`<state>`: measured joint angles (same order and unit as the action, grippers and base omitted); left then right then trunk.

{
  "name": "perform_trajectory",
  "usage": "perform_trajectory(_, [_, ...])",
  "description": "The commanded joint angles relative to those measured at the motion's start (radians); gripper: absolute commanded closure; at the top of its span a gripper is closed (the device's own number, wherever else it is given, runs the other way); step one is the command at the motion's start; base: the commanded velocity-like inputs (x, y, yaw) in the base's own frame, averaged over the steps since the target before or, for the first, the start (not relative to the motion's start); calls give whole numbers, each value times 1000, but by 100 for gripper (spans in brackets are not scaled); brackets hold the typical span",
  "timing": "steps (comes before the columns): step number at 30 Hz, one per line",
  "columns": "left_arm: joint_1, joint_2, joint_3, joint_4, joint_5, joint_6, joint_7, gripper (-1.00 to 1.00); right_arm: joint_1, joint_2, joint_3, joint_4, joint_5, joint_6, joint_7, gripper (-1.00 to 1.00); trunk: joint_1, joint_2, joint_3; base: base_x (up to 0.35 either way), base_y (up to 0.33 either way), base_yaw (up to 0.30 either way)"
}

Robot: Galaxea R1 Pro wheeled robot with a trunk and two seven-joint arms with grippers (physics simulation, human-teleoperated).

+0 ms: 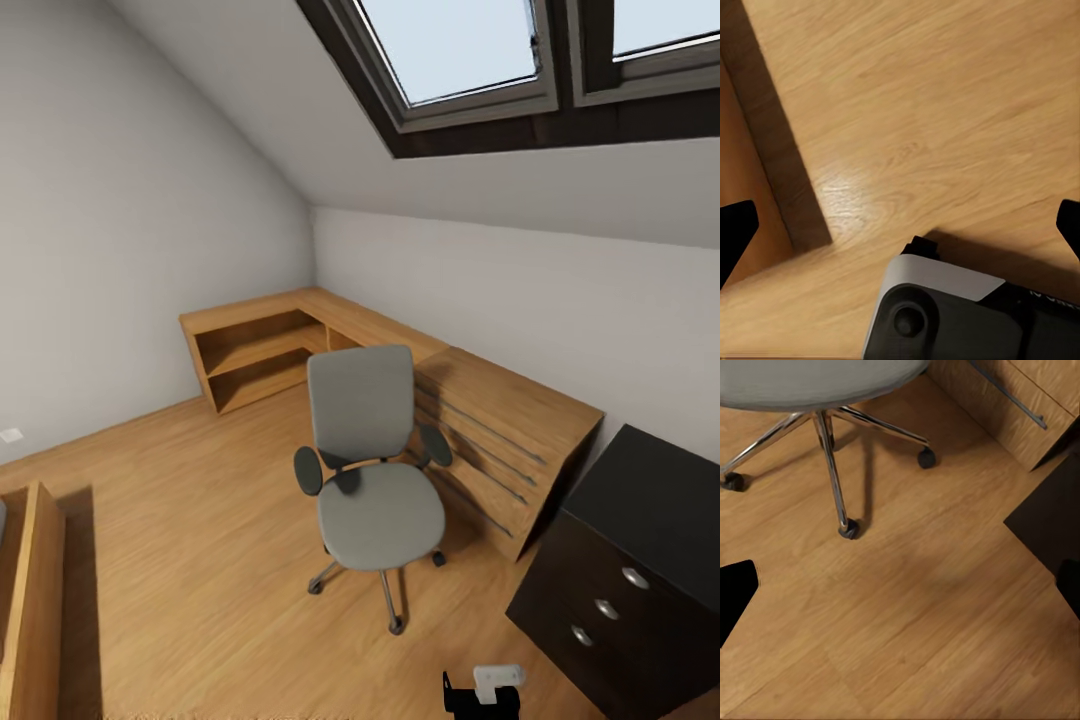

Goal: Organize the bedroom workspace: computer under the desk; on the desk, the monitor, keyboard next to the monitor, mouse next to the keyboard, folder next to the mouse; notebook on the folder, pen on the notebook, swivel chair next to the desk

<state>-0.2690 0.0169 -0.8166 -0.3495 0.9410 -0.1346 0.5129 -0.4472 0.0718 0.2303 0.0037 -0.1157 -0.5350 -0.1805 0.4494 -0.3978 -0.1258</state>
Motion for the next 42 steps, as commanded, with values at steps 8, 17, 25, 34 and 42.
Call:
perform_trajectory(8, [-1,-2,-7,3,11,-5,-9,-100,-1,0,9,1,-10,-3,-2,-100,1,-2,-9,0,0,242])
perform_trajectory(17, [-1,-2,-7,3,10,-5,-10,-100,-1,0,10,1,-9,-6,-2,-100,1,-2,-18,0,0,241])
perform_trajectory(25, [-1,-2,-7,3,10,-15,-10,-100,-1,0,11,1,-9,-6,-2,-100,1,-2,-25,28,0,237])
perform_trajectory(34, [-1,-3,-7,3,8,-54,-11,-100,-1,0,11,1,-9,-6,-2,-100,1,-2,-34,244,0,236])
perform_trajectory(42, [-1,-3,-7,3,8,-58,-10,-100,-1,0,11,1,-9,-7,-2,-100,1,-2,-41,88,0,235])
